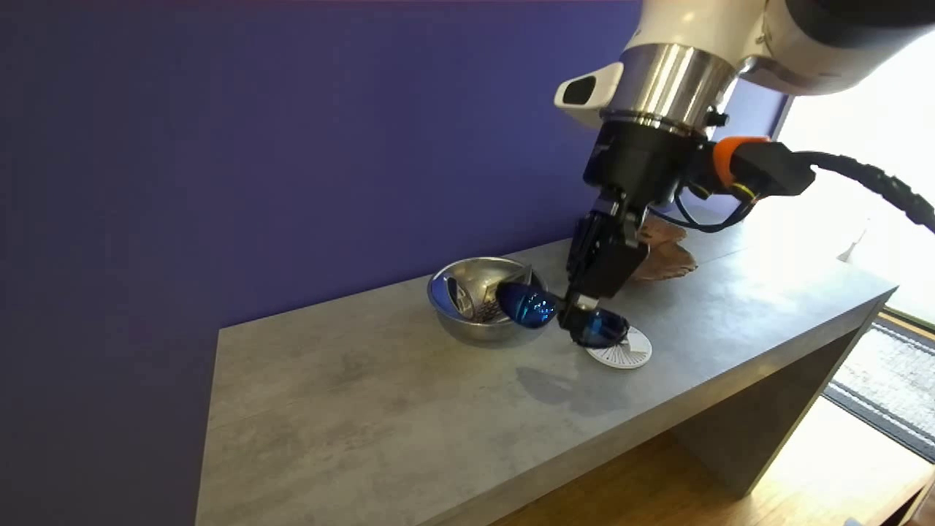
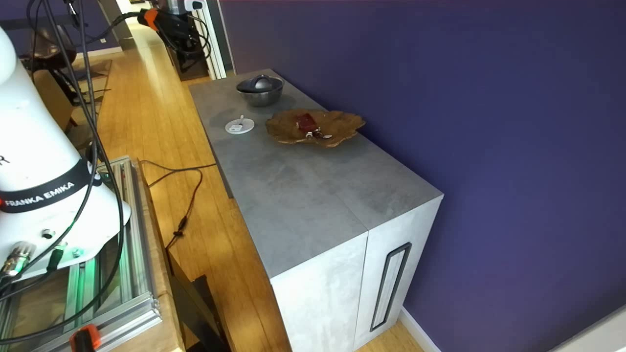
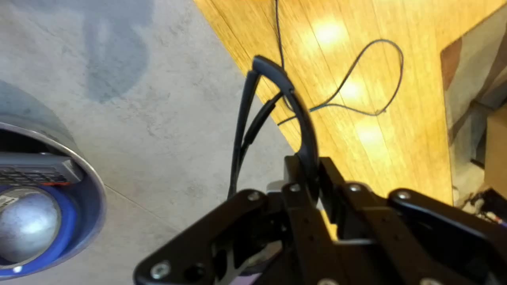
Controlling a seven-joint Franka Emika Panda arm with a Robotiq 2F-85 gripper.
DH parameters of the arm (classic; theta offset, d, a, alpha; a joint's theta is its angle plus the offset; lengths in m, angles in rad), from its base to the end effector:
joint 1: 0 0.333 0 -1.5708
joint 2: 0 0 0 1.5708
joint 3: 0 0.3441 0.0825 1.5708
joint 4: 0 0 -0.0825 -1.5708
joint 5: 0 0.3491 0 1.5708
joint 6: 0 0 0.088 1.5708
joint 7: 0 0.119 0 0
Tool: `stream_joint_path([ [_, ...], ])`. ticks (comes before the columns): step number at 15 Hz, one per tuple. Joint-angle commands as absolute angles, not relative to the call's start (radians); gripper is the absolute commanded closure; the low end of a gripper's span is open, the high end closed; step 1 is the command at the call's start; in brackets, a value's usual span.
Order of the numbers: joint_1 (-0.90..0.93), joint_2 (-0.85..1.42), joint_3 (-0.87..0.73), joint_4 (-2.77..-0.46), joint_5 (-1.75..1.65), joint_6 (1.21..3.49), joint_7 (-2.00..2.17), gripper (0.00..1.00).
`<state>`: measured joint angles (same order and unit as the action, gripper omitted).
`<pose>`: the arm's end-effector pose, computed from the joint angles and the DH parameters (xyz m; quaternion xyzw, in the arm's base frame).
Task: Pick up the shades and move them to the left side of the table
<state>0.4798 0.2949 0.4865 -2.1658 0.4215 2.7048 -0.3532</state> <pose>0.3459 0.4595 0.3401 -0.8743 -0.4340 -0.0646 0.2075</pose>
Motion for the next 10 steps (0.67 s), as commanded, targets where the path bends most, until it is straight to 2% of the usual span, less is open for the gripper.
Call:
stream_joint_path([
  [1,0.678,0.437,0.350,-2.028,0.143,2.720,-0.217,0.96],
  [5,0.775,0.594,0.273,-1.849,-0.108,2.688,-0.082,0.96],
  [10,0.773,0.756,0.264,-1.658,-0.134,2.553,-0.101,0.96],
])
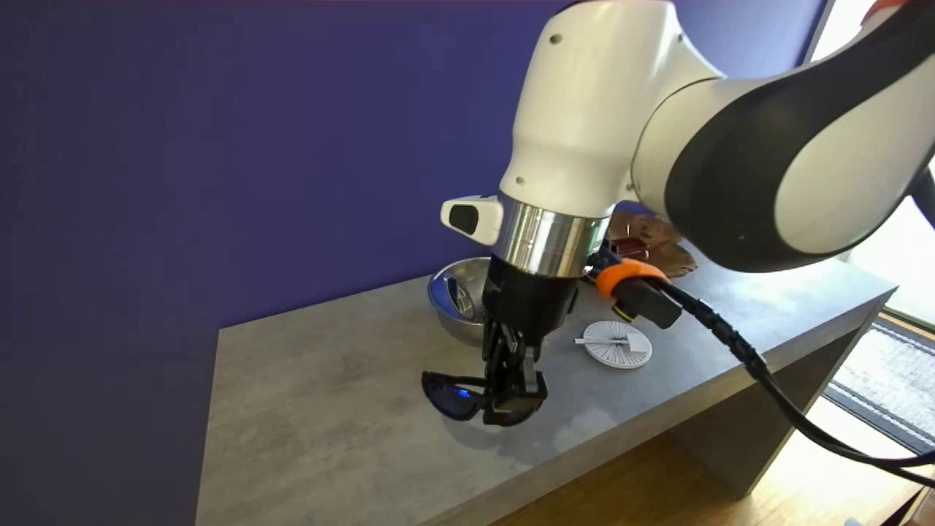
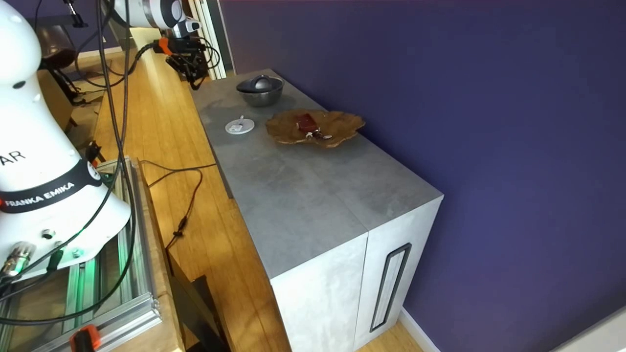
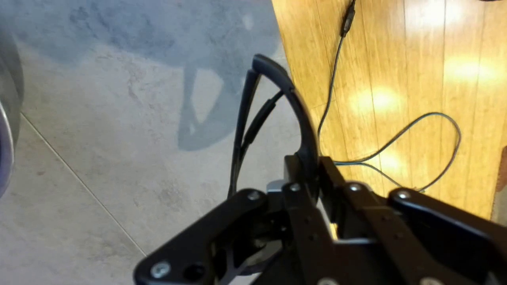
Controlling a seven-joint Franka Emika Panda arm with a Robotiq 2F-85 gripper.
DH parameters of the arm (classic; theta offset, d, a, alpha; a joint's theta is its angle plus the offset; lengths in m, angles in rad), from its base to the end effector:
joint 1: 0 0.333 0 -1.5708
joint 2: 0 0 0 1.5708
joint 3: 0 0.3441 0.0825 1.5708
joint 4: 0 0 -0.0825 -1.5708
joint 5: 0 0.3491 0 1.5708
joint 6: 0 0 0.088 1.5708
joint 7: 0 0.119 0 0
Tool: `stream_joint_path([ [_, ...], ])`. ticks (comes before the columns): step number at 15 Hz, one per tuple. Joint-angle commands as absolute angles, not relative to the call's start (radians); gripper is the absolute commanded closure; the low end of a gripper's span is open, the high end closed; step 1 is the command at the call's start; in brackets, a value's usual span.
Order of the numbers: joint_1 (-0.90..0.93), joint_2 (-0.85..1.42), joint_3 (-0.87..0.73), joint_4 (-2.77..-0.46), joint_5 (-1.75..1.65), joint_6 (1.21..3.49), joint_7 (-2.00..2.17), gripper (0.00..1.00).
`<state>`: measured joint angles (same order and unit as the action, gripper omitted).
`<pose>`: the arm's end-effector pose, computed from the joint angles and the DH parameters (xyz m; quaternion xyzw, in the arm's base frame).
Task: Pick up the shades and move them to the left side of the table
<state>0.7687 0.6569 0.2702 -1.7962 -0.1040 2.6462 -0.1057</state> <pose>0.3585 0.5682 0.2514 -0.8307 -0.5437 -0.0759 0.0931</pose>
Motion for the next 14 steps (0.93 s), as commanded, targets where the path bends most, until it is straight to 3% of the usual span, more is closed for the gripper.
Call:
stream_joint_path([
  [1,0.764,0.776,0.274,-1.636,-0.125,2.532,-0.111,0.96],
  [6,0.763,0.873,0.273,-1.519,-0.118,2.495,-0.114,0.96],
  [7,0.762,0.888,0.274,-1.500,-0.116,2.492,-0.114,0.60],
  [9,0.760,0.902,0.270,-1.480,-0.115,2.483,-0.113,0.52],
  [14,0.684,0.817,0.307,-1.567,-0.073,2.510,-0.125,0.17],
])
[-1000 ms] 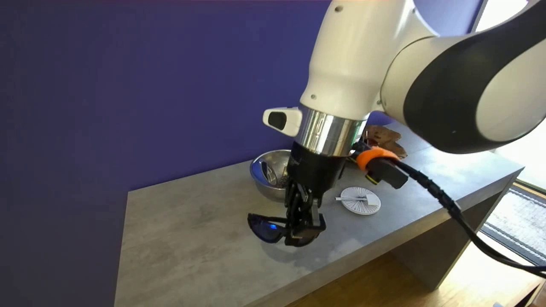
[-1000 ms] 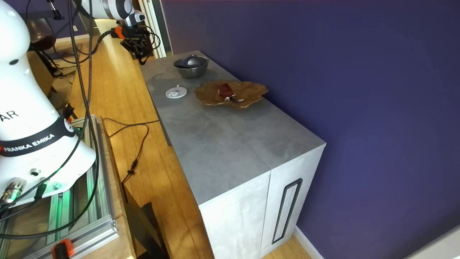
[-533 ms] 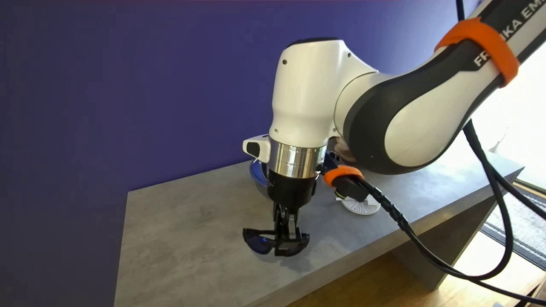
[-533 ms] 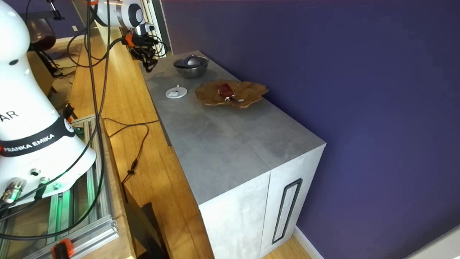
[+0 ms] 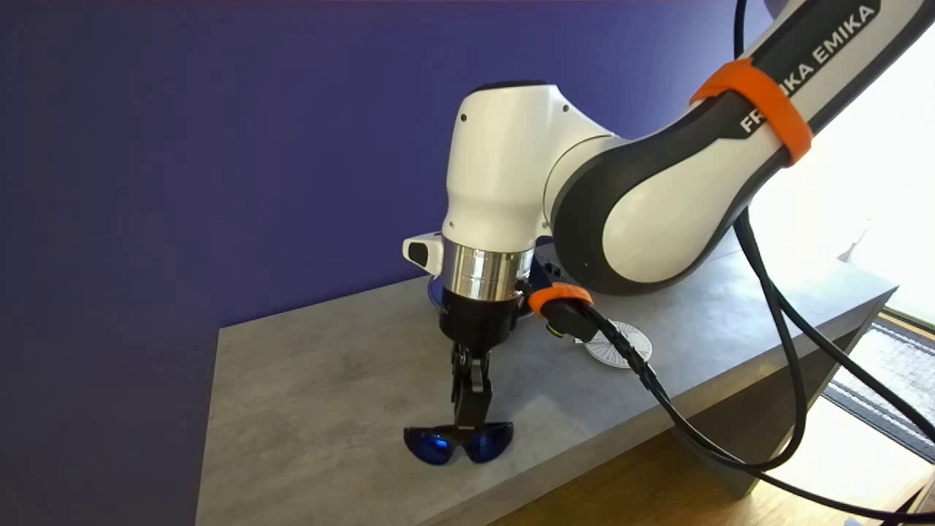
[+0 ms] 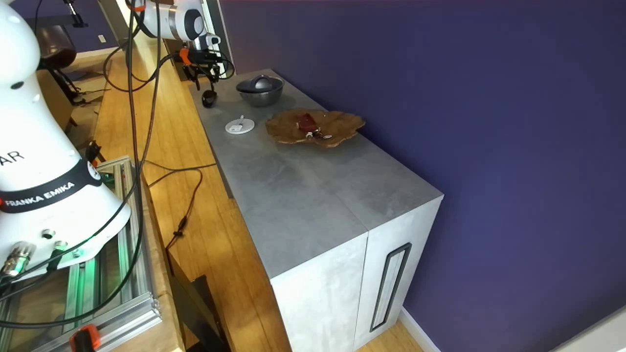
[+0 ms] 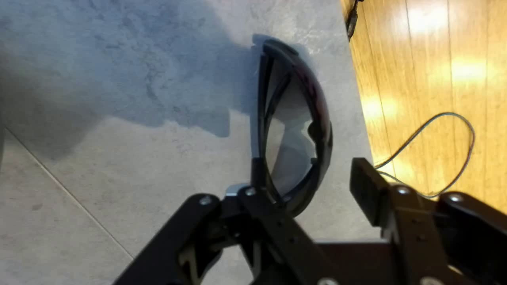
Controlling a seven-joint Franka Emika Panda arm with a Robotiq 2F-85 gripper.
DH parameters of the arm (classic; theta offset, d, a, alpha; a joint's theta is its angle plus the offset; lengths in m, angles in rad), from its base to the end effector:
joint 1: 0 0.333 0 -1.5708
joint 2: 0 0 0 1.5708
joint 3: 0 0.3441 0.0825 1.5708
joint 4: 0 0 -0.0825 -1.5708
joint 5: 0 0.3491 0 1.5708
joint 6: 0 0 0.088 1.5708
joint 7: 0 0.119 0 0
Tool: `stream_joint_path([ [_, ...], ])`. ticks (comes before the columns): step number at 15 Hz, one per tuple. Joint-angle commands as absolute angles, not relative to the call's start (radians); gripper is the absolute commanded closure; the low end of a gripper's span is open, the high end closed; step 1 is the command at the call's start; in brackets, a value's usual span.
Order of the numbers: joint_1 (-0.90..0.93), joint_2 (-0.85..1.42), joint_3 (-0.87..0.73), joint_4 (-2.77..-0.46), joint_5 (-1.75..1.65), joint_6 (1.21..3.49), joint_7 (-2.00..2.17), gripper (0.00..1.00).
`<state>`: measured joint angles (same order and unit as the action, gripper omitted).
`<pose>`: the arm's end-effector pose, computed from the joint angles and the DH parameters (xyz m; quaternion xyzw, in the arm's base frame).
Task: Pick up the shades and move them to the left side of the table
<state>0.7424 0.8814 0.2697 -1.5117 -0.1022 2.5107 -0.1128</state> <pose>0.4154 0.5888 0.1967 -0.8500 -0.5172 -0.0382 0.0926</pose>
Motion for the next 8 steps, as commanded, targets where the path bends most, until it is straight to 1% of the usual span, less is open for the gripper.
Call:
stream_joint_path([
  [1,0.655,0.791,0.325,-1.596,-0.057,2.522,-0.131,0.11],
  [2,0.596,0.750,0.377,-1.650,-0.024,2.552,-0.175,0.03],
  [3,0.520,0.715,0.456,-1.705,0.018,2.591,-0.266,0.01],
  [4,0.473,0.680,0.502,-1.754,0.034,2.628,-0.323,0.00],
  [7,0.270,0.615,0.705,-1.886,0.150,2.761,-0.503,0.00],
  [8,0.378,0.698,0.604,-1.738,0.069,2.678,-0.400,0.00],
])
